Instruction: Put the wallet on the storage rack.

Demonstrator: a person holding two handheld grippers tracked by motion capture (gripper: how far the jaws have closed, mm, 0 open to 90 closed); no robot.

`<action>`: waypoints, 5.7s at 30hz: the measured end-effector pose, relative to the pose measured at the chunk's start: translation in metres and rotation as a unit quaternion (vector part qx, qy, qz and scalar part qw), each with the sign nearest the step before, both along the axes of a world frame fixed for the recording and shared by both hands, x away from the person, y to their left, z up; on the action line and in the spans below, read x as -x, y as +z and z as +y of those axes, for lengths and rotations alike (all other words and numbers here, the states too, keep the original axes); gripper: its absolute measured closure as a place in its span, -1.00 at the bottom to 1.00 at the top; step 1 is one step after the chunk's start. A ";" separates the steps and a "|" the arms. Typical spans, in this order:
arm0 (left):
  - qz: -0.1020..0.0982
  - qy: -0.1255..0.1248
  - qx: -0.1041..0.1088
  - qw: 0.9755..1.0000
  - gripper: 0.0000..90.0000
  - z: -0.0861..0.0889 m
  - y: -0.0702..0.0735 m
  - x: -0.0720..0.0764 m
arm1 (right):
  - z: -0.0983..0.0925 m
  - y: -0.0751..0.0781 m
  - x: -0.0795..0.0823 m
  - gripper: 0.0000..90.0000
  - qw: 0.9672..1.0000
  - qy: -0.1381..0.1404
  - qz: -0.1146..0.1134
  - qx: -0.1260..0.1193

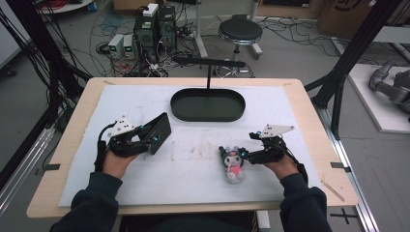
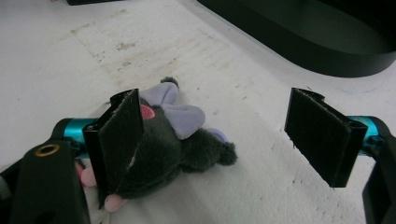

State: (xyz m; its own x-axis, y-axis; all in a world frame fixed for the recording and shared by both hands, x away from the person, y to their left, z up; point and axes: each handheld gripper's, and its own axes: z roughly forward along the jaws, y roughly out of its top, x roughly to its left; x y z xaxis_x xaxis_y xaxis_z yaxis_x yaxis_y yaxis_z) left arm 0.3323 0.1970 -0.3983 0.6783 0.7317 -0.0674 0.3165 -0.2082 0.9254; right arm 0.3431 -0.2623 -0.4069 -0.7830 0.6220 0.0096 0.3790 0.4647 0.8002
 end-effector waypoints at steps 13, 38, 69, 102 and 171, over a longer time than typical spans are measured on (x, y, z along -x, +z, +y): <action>-0.045 -0.014 -0.042 0.998 0.10 -0.009 -0.001 0.003 | 0.000 0.000 0.000 -0.56 1.000 0.002 0.000 0.004; 0.061 0.006 -0.037 0.997 0.88 -0.014 -0.004 -0.003 | 0.000 0.000 0.000 -0.56 1.000 0.000 0.001 0.001; -0.031 0.042 -0.066 0.996 -0.46 -0.012 -0.008 -0.006 | 0.000 -0.001 0.000 -0.56 1.000 0.001 0.002 0.004; -0.058 -0.012 -0.041 0.997 0.73 -0.020 0.044 -0.070 | -0.015 0.009 -0.001 -0.56 0.999 -0.030 -0.026 -0.019; 0.009 -0.005 -0.063 0.998 -0.36 -0.100 0.010 -0.153 | -0.024 0.008 0.001 -0.56 0.998 -0.040 -0.023 -0.032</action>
State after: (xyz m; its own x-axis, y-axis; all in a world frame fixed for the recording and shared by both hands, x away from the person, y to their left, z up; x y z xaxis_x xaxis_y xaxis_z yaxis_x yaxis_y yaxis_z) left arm 0.4854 0.0973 -0.3882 0.6856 0.7279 0.0124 0.3295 -0.3255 0.8863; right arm 0.3426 -0.2867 -0.3985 -0.7317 0.6814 0.0167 0.3748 0.3818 0.8448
